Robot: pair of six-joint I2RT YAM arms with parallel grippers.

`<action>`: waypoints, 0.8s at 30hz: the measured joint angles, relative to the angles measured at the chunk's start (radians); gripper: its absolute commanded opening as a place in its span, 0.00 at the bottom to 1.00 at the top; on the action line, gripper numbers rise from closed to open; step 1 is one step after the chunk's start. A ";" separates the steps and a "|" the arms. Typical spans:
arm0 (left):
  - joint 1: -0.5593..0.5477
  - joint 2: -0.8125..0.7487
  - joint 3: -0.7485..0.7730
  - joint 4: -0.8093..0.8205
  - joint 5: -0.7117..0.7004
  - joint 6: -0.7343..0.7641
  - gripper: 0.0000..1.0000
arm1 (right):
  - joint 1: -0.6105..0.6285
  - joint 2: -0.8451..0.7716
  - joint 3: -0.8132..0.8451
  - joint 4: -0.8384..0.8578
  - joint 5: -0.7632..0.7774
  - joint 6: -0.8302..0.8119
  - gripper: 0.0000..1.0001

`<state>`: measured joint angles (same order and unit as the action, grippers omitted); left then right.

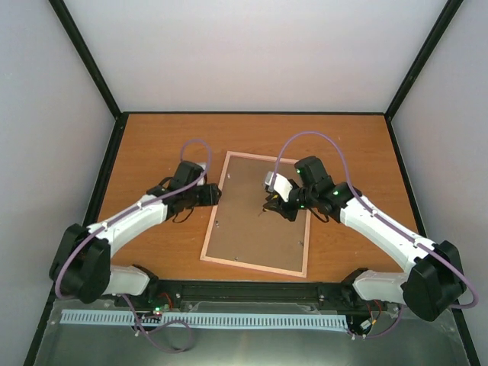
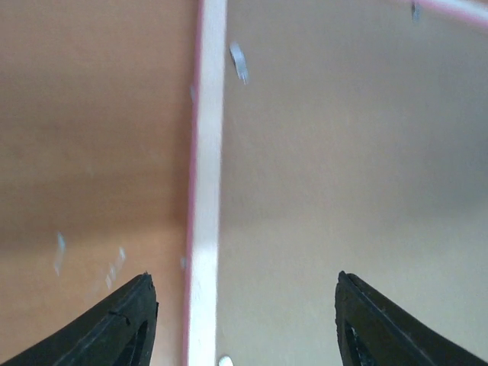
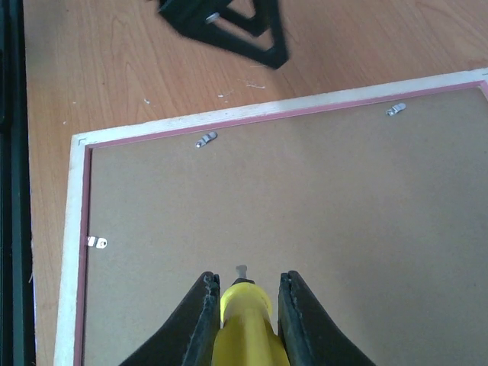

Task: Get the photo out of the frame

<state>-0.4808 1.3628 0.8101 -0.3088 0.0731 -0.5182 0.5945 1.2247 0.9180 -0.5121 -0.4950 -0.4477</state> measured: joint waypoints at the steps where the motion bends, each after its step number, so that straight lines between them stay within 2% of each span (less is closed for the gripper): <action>1: -0.017 -0.030 -0.021 -0.019 -0.002 -0.013 0.62 | -0.001 0.000 -0.003 0.000 -0.002 -0.005 0.03; 6: -0.097 -0.061 -0.124 -0.074 0.005 -0.064 0.56 | -0.005 0.003 -0.006 0.003 0.009 -0.016 0.03; 10: -0.098 -0.006 -0.151 -0.084 -0.003 -0.071 0.44 | -0.016 0.029 -0.004 0.013 0.078 -0.020 0.03; 13: -0.097 0.043 -0.143 -0.079 -0.019 -0.066 0.40 | -0.077 0.074 0.015 0.008 0.122 -0.039 0.03; 16: -0.097 0.095 -0.115 -0.071 -0.026 -0.055 0.43 | -0.167 0.128 0.047 0.007 0.155 -0.076 0.03; 18: -0.097 0.124 -0.094 -0.063 -0.034 -0.046 0.52 | -0.218 0.163 0.068 0.008 0.178 -0.108 0.03; 20: -0.097 0.137 -0.076 -0.065 -0.049 -0.042 0.57 | -0.261 0.204 0.097 0.006 0.193 -0.135 0.03; 24: -0.102 0.089 -0.047 -0.093 -0.082 -0.042 0.52 | -0.322 0.275 0.146 0.009 0.208 -0.185 0.03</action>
<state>-0.5827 1.4517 0.7628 -0.4019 -0.0086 -0.5598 0.2722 1.4998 1.0645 -0.5034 -0.2874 -0.6323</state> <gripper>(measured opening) 0.556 0.143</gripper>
